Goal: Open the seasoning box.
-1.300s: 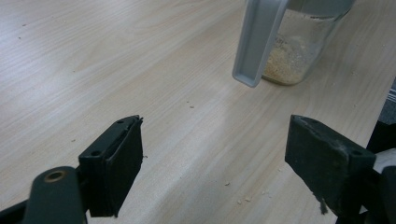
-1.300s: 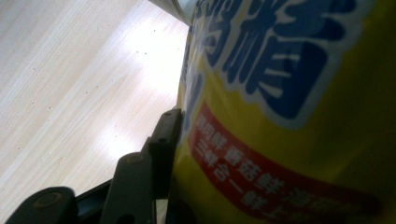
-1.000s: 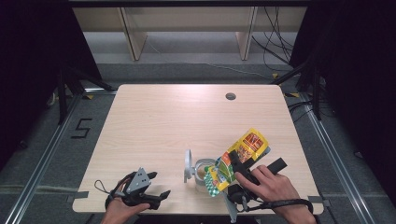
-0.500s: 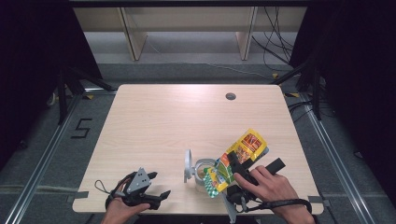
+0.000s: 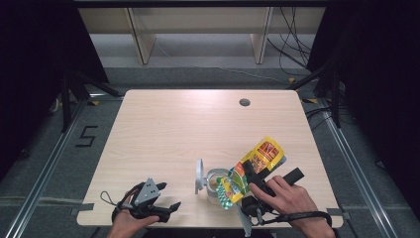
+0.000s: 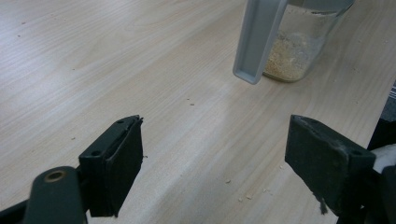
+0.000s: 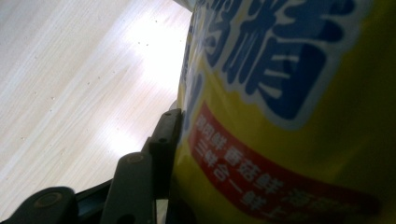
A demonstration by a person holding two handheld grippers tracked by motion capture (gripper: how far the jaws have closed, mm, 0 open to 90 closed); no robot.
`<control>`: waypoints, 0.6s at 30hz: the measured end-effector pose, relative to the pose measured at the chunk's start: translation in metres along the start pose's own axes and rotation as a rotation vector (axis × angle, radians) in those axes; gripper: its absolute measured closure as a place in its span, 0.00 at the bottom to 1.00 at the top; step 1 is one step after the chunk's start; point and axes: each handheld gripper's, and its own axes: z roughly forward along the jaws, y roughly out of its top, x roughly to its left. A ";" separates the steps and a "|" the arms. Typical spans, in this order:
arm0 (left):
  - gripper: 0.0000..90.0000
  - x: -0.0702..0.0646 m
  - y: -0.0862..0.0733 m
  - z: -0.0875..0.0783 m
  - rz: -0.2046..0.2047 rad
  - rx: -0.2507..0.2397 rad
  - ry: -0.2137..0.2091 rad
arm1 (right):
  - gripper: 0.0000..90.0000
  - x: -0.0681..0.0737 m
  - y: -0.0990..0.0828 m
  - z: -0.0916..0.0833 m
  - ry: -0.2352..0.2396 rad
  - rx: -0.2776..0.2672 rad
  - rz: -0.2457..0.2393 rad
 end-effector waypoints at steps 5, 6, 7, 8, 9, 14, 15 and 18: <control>0.21 0.001 0.000 0.000 0.018 0.012 -0.018 | 0.62 -0.001 -0.001 0.000 -0.002 -0.009 -0.022; 0.22 0.001 0.000 0.001 0.015 0.003 -0.018 | 0.62 -0.001 -0.001 0.000 0.020 -0.009 -0.005; 0.22 0.001 0.001 0.001 0.015 0.002 -0.015 | 0.62 -0.001 -0.001 0.000 -0.001 -0.011 -0.007; 0.22 0.001 0.000 0.001 0.014 0.003 -0.013 | 0.62 -0.002 -0.001 0.000 -0.002 -0.019 -0.018; 0.22 0.000 0.000 0.001 0.013 0.004 -0.011 | 0.62 -0.003 -0.001 0.001 0.009 -0.021 -0.026; 0.22 0.001 0.000 0.001 0.015 0.006 -0.015 | 0.62 0.001 -0.001 0.001 0.003 -0.007 0.009; 0.22 0.001 0.000 0.001 0.017 0.005 -0.014 | 0.62 0.000 0.000 0.002 0.025 -0.013 0.002; 0.21 0.001 0.000 0.002 0.010 -0.001 -0.013 | 0.62 -0.001 -0.002 0.003 0.019 -0.029 -0.031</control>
